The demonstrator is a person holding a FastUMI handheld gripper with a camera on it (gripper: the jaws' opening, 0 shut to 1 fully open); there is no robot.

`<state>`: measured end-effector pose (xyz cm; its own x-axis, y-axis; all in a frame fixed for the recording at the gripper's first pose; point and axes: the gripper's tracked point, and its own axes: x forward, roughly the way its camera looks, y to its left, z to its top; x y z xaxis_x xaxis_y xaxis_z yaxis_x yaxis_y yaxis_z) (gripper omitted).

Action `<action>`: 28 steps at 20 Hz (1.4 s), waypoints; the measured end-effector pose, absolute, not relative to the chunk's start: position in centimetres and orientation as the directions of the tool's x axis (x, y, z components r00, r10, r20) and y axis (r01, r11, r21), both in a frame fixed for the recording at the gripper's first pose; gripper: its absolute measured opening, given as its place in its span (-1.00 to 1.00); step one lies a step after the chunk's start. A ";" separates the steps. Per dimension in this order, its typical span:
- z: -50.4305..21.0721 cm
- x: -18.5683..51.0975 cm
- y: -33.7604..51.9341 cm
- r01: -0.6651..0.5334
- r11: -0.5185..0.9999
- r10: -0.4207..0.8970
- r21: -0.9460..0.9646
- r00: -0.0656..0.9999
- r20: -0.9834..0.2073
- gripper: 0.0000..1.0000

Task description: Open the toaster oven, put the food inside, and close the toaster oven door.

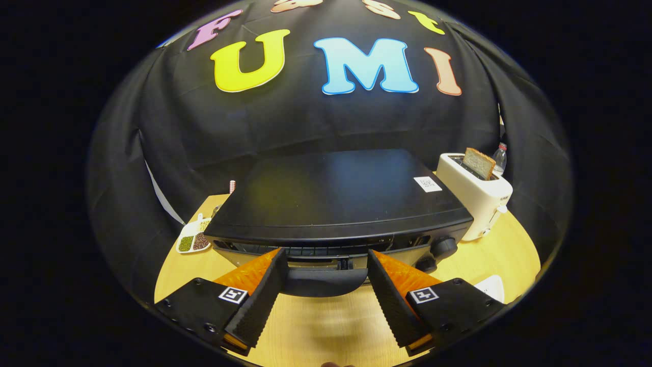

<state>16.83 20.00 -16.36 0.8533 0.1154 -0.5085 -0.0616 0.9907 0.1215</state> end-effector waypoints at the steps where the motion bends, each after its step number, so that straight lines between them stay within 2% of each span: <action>1: -16.5 16.5 20.0 -0.065 0.991 0.114 0.113 0.853 -0.510 0.99; 18: -18.7 11.3 19.5 -0.097 0.991 0.133 0.093 0.817 -0.561 0.95; 23: -20.3 9.4 19.5 -0.153 0.988 0.133 0.016 0.798 -0.587 0.95; 28: -24.1 6.0 19.4 -0.168 0.985 0.146 0.034 0.719 -0.679 0.95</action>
